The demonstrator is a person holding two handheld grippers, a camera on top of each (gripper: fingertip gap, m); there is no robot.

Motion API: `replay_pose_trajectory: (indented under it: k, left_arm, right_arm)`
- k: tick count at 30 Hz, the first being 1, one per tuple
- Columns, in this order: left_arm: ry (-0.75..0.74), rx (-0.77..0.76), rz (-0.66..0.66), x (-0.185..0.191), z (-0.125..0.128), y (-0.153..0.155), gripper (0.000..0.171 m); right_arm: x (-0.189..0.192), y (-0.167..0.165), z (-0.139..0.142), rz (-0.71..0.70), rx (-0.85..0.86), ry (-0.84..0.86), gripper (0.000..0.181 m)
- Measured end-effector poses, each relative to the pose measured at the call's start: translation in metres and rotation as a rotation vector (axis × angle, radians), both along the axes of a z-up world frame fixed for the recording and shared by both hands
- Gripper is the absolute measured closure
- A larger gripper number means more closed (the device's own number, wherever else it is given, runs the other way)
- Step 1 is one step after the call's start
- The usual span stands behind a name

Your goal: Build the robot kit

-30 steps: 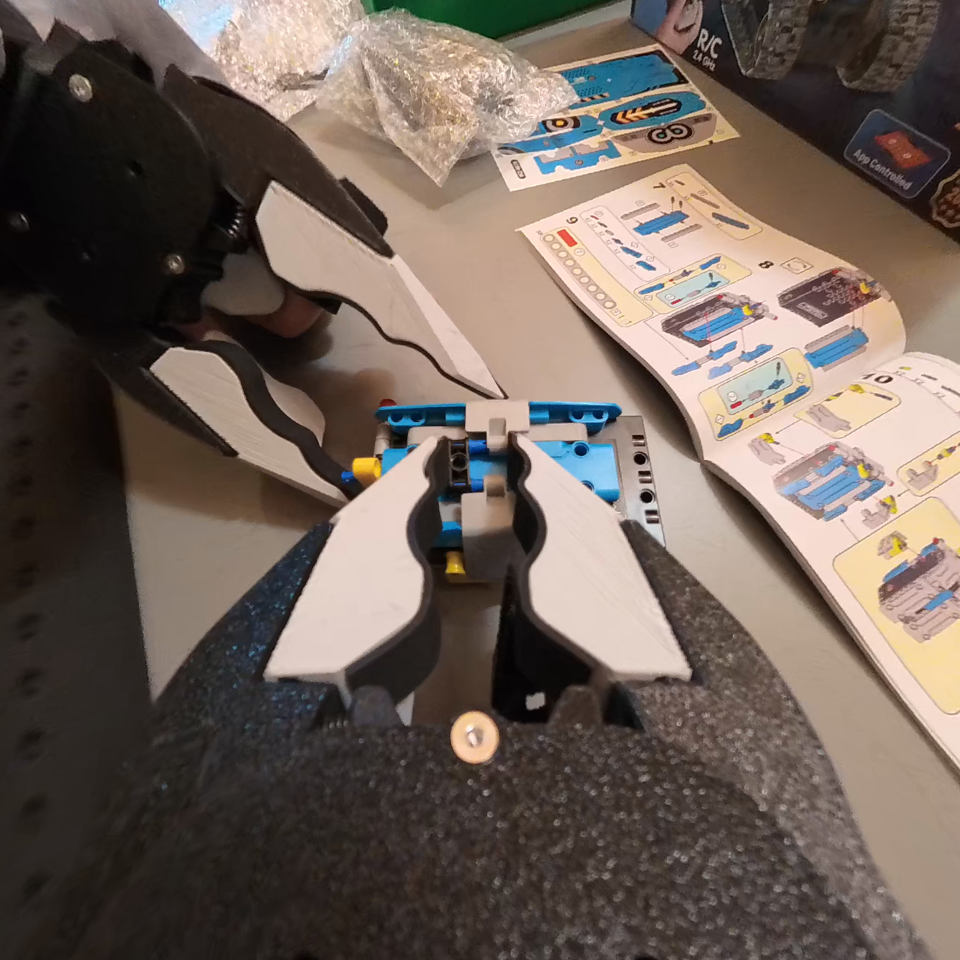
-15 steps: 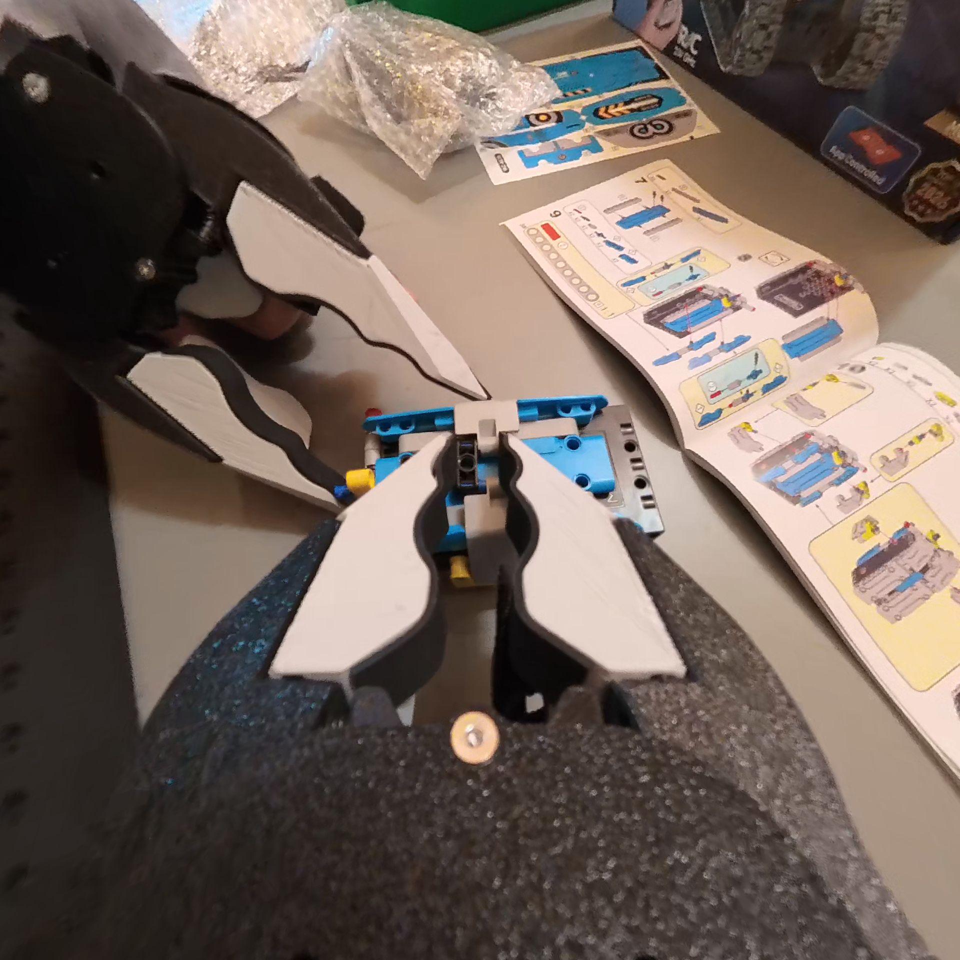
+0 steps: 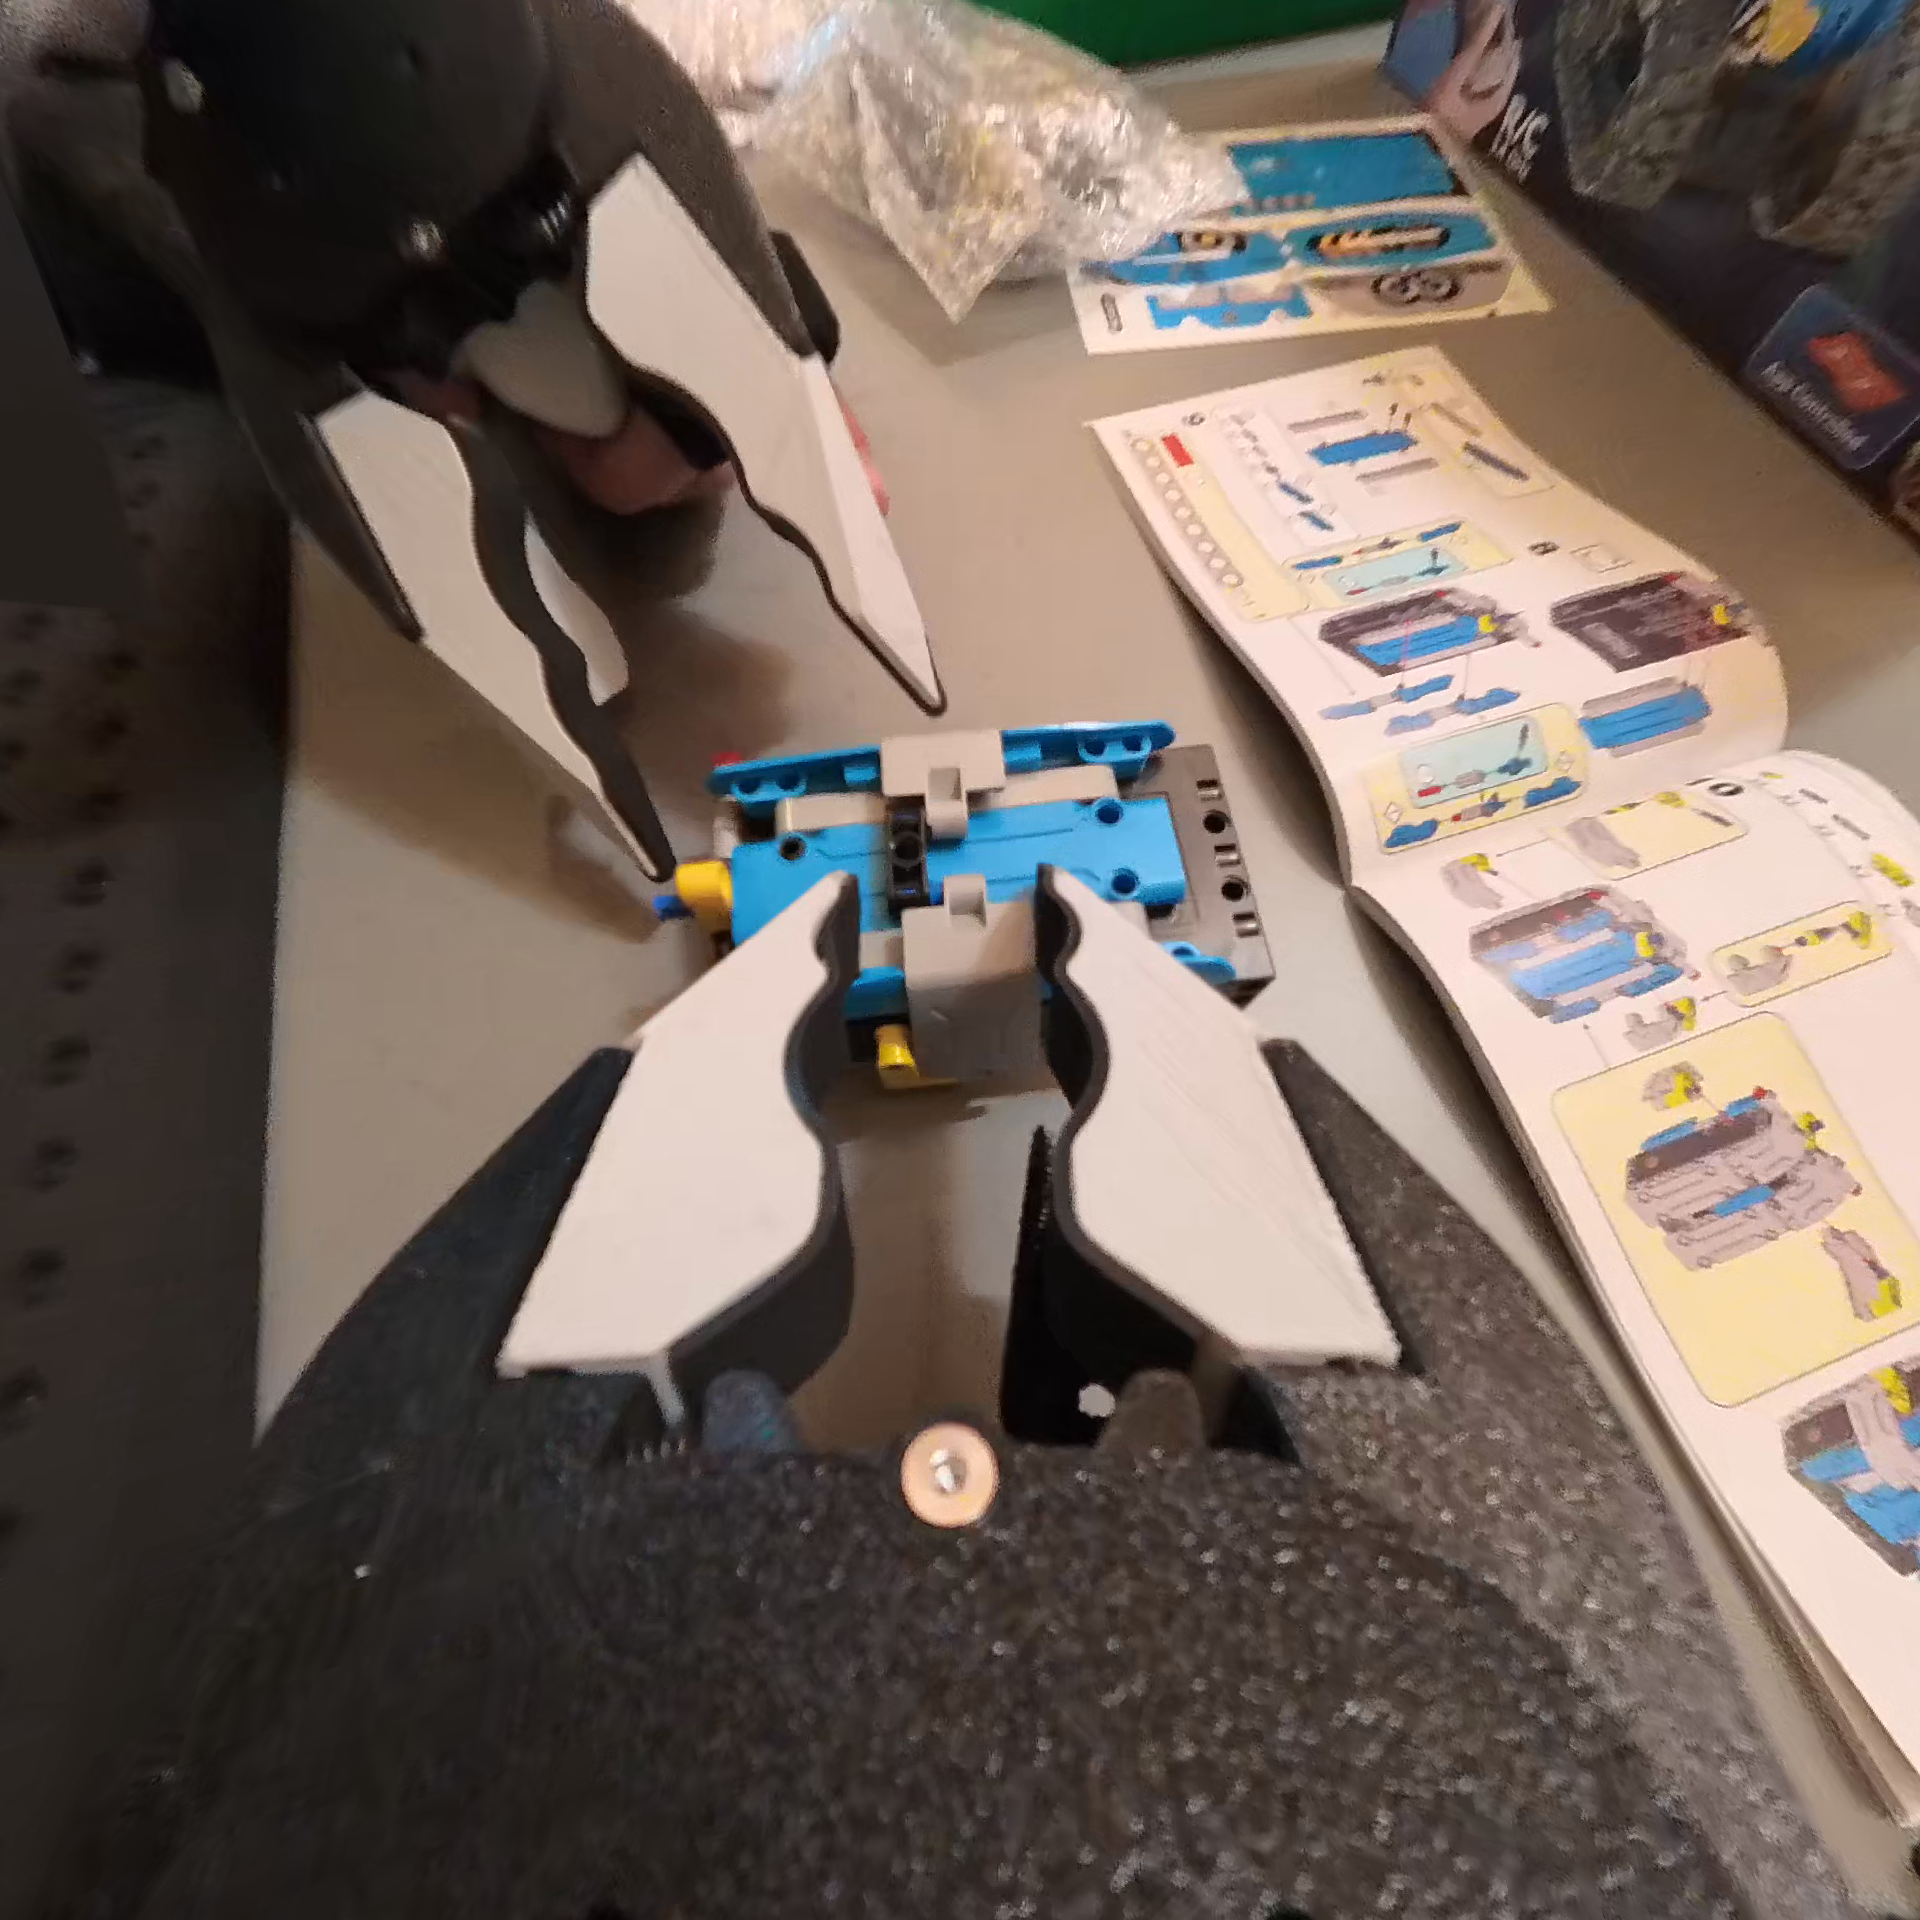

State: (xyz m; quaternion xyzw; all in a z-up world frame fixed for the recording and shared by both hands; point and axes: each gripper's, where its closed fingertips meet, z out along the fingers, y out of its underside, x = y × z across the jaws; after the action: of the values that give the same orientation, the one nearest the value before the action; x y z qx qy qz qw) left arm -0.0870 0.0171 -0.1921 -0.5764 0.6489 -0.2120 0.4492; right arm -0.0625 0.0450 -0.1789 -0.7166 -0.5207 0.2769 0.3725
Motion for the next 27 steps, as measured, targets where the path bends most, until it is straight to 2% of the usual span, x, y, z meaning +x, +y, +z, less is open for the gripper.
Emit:
replay_pose_trajectory:
  k: [4, 10, 14, 19, 22, 24, 26, 27]
  left_arm:
    - [0.026, 0.027, 0.007, 0.003, -0.004, 0.001, 0.106]
    - [0.038, 0.047, 0.026, 0.004, -0.006, 0.003, 0.105]
    - [0.054, 0.069, 0.032, 0.005, -0.008, 0.004, 0.101]
    - [0.026, 0.034, 0.035, 0.001, -0.003, 0.008, 0.112]
    - [0.033, 0.011, 0.079, -0.006, -0.003, 0.02, 0.112]
    - [0.047, 0.05, 0.111, -0.011, -0.002, 0.032, 0.111]
    - [0.073, 0.095, 0.202, -0.024, -0.004, 0.057, 0.117]
    - [0.091, 0.074, 0.242, -0.031, -0.007, 0.067, 0.117]
  right_arm:
    - [0.001, -0.001, -0.002, 0.009, -0.012, -0.024, 0.156]
    - [0.0, -0.001, -0.003, -0.025, 0.026, -0.084, 0.158]
    - [0.0, 0.001, -0.002, -0.054, -0.021, -0.039, 0.158]
    - [0.003, 0.0, 0.001, -0.054, -0.062, 0.017, 0.155]
    - [0.014, 0.009, 0.017, -0.102, -0.022, 0.115, 0.14]
    - [0.024, 0.013, 0.009, -0.114, -0.03, 0.103, 0.132]
    - [0.017, 0.001, 0.001, -0.076, -0.062, 0.093, 0.126]
    - [0.012, -0.006, 0.002, -0.055, -0.058, 0.08, 0.131]
